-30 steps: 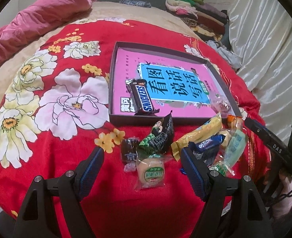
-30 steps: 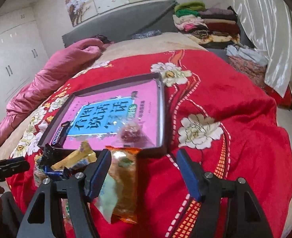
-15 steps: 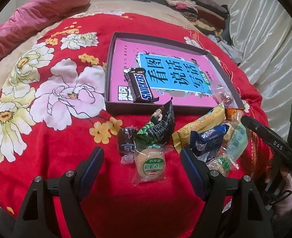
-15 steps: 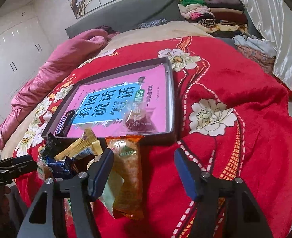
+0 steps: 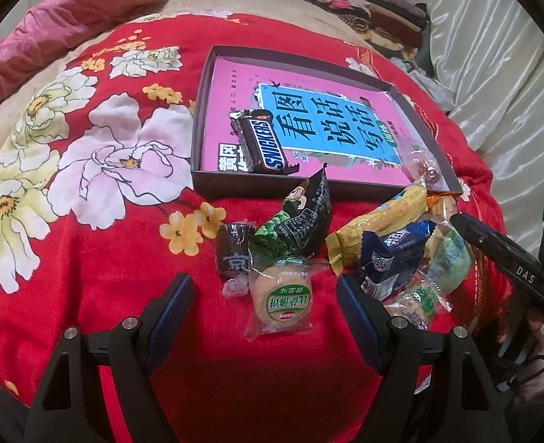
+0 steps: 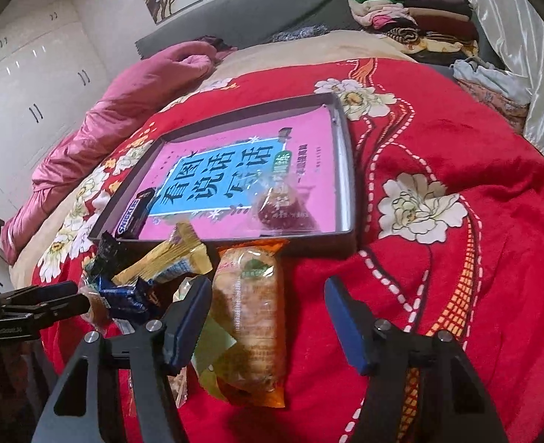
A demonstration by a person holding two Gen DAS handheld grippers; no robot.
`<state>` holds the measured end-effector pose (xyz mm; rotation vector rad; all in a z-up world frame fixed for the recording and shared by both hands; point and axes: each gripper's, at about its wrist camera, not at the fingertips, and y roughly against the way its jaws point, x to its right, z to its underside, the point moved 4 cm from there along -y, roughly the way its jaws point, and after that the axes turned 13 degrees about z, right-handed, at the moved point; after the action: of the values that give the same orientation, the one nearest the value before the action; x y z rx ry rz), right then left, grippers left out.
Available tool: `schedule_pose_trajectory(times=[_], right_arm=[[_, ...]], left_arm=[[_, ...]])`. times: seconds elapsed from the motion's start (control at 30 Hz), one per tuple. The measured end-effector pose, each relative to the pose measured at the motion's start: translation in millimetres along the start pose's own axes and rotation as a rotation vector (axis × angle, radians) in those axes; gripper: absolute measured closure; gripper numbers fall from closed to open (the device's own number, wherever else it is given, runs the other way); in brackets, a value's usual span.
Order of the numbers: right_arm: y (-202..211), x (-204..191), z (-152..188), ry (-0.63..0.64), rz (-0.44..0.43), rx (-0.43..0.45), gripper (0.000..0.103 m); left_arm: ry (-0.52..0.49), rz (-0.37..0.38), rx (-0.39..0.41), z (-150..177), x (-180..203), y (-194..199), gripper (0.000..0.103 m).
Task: Organize snacks
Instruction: 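Move the left tool back to the snack pile and grasp the green-labelled biscuit pack, then lift the biscuit pack with the left tool while the right tool lifts a bread bag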
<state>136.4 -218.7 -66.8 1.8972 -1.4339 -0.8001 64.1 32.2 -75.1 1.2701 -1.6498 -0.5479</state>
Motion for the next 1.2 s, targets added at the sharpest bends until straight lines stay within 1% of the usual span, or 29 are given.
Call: schedule_pose_trajectory(times=[0.17, 0.33, 0.4, 0.6, 0.67, 0.73, 0.9, 0.97, 1.0, 1.07, 1.2], right_arm=[[-5.4, -7.2, 3.4, 0.031, 0.002, -0.022, 0.039], [-12.5, -13.2, 6.6, 0.061, 0.006, -0.043, 0.052], [-15.8, -15.4, 8.1, 0.072, -0.003, -0.057, 0.060], [-18.6, -16.9, 8.4, 0.084, 0.007, -0.059, 0.062], [-19.0, -15.8, 7.9, 0.080, 0.005, -0.058, 0.063], [-19.3, -15.4, 7.1, 0.077, 0.003, -0.057, 0.063], [-19.4, -15.7, 6.9, 0.076, 0.002, -0.057, 0.064], [-19.2, -15.6, 6.7, 0.076, 0.001, -0.058, 0.064], [-19.1, -15.7, 6.7, 0.077, 0.001, -0.058, 0.065], [-18.8, -15.2, 6.3, 0.076, 0.000, -0.057, 0.065], [-14.0, -12.6, 4.7, 0.069, 0.001, -0.041, 0.067]], left_arm=[[0.003, -0.012, -0.001, 1.0, -2.0, -2.6, 0.023], [0.004, -0.024, -0.001, 1.7, -3.5, -6.5, 0.023], [0.004, -0.029, -0.003, 2.5, -4.4, -8.3, 0.023], [0.019, -0.034, -0.005, 3.6, -7.0, -13.6, 0.023], [0.021, -0.034, -0.003, 3.7, -6.6, -14.0, 0.028], [0.018, -0.046, -0.004, 4.1, -6.0, -15.0, 0.037], [0.010, -0.048, -0.015, 5.9, -3.1, -18.4, 0.044], [-0.008, -0.058, -0.027, 7.5, -0.7, -21.7, 0.049], [-0.013, -0.055, -0.030, 8.2, 0.2, -22.8, 0.053], [-0.021, -0.056, -0.031, 9.4, 1.4, -24.3, 0.055], [-0.019, -0.045, -0.027, 9.5, 0.8, -23.2, 0.064]])
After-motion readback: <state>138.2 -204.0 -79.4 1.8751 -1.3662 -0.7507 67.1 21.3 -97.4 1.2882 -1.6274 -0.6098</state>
